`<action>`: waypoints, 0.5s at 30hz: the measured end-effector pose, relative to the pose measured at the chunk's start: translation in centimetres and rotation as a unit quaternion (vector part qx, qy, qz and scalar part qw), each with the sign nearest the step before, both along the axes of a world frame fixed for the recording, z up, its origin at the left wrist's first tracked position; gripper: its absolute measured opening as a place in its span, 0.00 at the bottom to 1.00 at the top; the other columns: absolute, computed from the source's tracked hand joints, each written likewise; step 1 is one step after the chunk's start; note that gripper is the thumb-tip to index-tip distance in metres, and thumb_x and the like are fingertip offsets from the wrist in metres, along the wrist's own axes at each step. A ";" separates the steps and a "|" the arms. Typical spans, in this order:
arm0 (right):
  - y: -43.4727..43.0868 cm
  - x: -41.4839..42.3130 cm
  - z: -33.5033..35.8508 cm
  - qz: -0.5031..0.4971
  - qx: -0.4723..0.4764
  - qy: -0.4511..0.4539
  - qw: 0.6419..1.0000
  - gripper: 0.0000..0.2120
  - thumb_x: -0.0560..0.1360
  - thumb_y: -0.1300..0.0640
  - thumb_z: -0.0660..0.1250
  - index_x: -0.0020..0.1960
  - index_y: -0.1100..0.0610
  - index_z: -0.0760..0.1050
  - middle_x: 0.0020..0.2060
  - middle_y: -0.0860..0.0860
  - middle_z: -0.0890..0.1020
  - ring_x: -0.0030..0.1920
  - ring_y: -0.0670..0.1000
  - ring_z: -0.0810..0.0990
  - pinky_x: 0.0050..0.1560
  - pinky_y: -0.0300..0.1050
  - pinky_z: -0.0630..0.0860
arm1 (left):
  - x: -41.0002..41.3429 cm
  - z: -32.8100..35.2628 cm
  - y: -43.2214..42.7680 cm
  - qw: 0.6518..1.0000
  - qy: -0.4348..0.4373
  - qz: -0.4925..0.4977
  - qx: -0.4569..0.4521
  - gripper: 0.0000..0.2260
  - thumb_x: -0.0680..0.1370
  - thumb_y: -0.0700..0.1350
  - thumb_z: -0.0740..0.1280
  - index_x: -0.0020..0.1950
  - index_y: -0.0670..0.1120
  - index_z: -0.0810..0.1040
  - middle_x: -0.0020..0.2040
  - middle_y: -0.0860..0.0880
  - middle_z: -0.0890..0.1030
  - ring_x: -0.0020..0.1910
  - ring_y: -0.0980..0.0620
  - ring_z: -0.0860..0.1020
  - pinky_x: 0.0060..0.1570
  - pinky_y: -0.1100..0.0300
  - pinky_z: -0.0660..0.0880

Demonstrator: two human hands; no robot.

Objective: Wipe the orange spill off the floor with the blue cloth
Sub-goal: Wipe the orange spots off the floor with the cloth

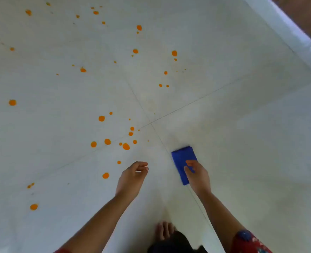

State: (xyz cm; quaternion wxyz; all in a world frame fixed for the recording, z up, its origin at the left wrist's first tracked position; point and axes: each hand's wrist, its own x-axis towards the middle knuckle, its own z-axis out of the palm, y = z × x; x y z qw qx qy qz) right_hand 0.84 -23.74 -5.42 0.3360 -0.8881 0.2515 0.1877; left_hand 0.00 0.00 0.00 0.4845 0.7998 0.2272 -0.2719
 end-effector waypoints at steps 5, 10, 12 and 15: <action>-0.1 0.9 -6.3 0.110 -0.201 -0.046 0.972 0.31 0.71 0.41 0.67 0.71 0.48 0.65 0.69 0.49 0.68 0.69 0.54 0.66 0.66 0.52 0.65 | 2.3 -6.4 -0.8 0.999 -0.018 0.001 -0.044 0.08 0.79 0.49 0.64 0.55 0.58 0.78 0.53 0.57 0.82 0.53 0.57 0.79 0.54 0.59 0.75; -0.7 0.9 -9.8 0.131 -0.217 -0.029 0.967 0.38 0.68 0.41 0.66 0.75 0.43 0.55 0.75 0.50 0.55 0.71 0.58 0.58 0.66 0.57 0.63 | 2.8 -7.8 -2.0 0.995 -0.046 0.031 -0.082 0.06 0.78 0.47 0.64 0.52 0.56 0.79 0.52 0.55 0.82 0.53 0.55 0.79 0.50 0.63 0.73; -0.4 1.0 -10.1 0.148 -0.227 -0.046 0.961 0.34 0.71 0.47 0.65 0.75 0.45 0.57 0.73 0.52 0.59 0.66 0.59 0.64 0.61 0.56 0.69 | 2.5 -7.6 -2.1 0.994 -0.050 0.029 -0.093 0.06 0.79 0.46 0.64 0.53 0.55 0.79 0.52 0.54 0.83 0.50 0.56 0.80 0.47 0.66 0.72; 0.7 2.1 -9.8 0.159 -0.166 -0.098 0.968 0.29 0.72 0.56 0.64 0.72 0.46 0.62 0.67 0.50 0.68 0.57 0.56 0.72 0.47 0.48 0.75 | 2.9 -6.6 -1.1 0.995 -0.051 -0.009 -0.089 0.06 0.79 0.45 0.64 0.52 0.54 0.79 0.52 0.53 0.83 0.50 0.55 0.80 0.48 0.66 0.73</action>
